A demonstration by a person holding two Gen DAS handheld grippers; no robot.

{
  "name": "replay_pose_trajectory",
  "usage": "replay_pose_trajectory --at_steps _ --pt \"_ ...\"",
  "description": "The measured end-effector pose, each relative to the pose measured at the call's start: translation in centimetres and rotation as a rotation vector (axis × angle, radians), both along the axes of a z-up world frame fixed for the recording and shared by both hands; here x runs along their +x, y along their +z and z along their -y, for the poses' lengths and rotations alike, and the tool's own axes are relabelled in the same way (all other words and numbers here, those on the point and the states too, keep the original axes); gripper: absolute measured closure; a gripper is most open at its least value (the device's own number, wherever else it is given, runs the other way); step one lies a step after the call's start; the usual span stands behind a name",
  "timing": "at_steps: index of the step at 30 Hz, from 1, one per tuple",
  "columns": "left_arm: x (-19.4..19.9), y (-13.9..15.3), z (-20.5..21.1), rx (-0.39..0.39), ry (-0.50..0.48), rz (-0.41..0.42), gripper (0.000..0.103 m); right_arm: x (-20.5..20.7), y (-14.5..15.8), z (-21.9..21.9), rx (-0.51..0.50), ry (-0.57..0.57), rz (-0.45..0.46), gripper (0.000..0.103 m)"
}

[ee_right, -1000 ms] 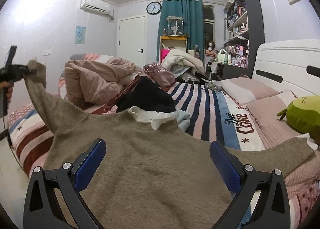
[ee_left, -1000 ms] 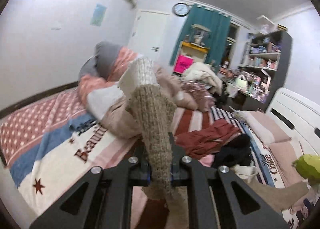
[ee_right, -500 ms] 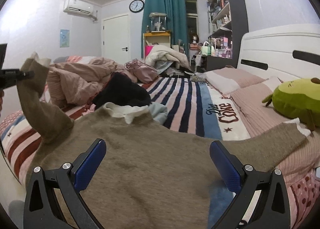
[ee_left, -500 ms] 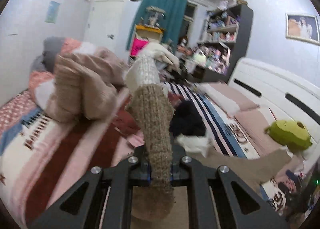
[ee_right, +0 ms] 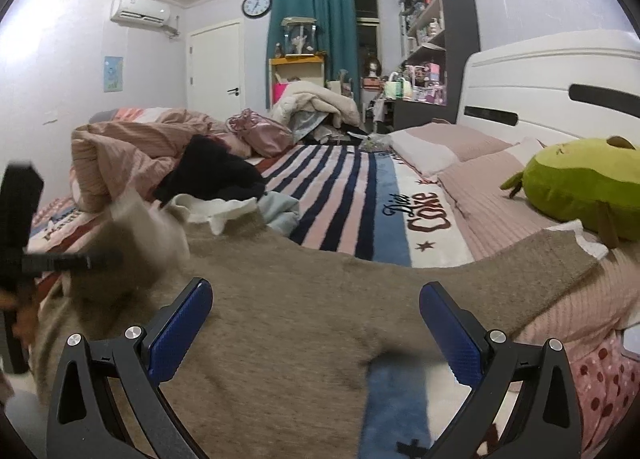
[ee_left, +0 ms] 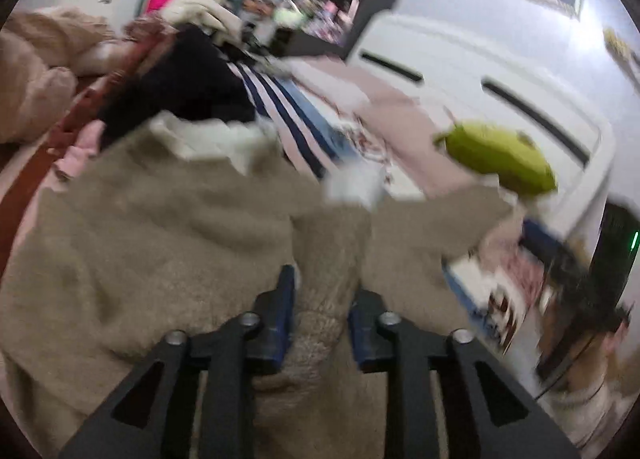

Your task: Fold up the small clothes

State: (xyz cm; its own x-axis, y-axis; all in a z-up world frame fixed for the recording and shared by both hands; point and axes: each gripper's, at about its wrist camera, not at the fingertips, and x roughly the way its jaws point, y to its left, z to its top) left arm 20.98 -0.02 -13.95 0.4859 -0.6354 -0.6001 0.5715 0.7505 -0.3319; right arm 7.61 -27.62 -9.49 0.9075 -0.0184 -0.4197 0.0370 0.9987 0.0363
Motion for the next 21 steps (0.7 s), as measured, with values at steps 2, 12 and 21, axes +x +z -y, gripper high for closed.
replay_pose_trajectory --at_steps 2,12,21 --pt "-0.5 -0.5 0.3 0.0 -0.023 -0.007 0.054 -0.1 -0.1 0.1 0.007 0.005 -0.005 0.0" --pt "-3.4 2.4 -8.5 0.017 0.192 0.108 0.021 2.1 -1.2 -4.1 0.092 0.315 -0.112 0.0" --pt "-4.7 1.4 -16.1 0.047 0.367 0.133 0.02 7.0 -5.2 -12.3 0.038 0.566 -0.308 0.014"
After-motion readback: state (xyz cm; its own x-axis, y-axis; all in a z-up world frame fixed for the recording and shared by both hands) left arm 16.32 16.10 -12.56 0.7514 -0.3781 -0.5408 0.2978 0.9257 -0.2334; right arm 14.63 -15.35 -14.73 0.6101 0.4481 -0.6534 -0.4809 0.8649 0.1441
